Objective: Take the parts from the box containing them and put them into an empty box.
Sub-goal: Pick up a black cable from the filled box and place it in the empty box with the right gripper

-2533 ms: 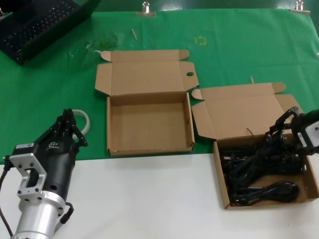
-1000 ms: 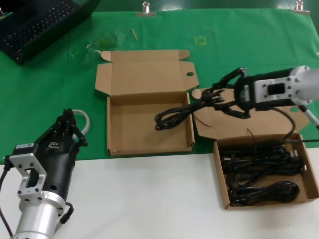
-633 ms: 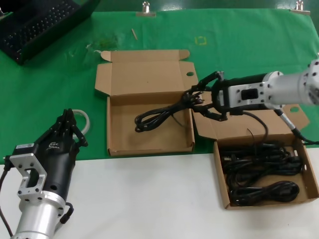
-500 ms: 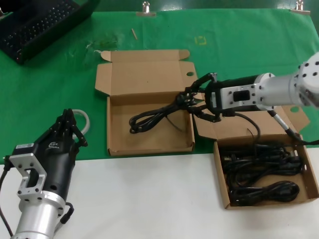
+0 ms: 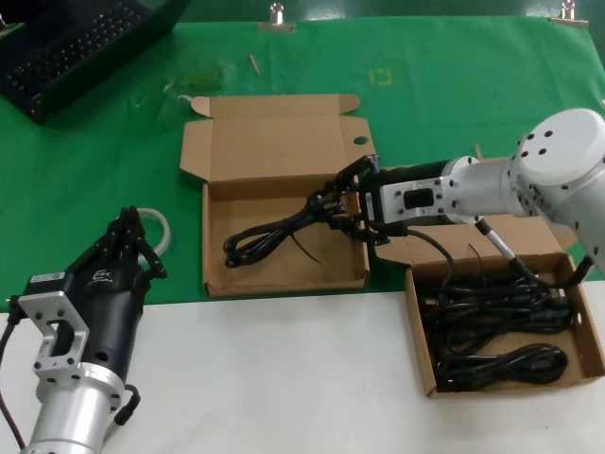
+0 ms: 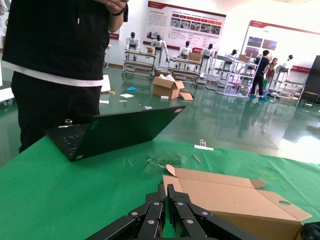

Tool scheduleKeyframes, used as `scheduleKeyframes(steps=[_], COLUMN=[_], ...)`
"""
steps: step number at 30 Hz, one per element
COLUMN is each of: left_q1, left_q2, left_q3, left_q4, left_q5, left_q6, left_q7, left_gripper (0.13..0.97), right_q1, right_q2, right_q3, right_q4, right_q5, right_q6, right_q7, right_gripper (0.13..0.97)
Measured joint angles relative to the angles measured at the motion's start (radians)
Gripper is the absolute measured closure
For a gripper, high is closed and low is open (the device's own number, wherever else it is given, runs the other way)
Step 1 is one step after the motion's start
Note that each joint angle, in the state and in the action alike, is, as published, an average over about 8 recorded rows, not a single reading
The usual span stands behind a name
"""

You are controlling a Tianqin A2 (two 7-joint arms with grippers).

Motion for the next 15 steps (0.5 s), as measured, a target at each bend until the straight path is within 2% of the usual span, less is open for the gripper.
scheduleKeyframes(steps=[15], left_q1=[0.0], left_q2=[0.0], left_q3=[0.0], left_q4=[0.0], left_q5=[0.0], left_q6=[0.0], left_q7=[0.0], left_gripper=[0.941], right_q1=[0.038], right_q2=[-0.06], right_q3=[0.051], right_q4=[-0.198], right_q5=[0.048], right_q6=[0.045], right_q7=[-0.18], right_gripper=[0.813])
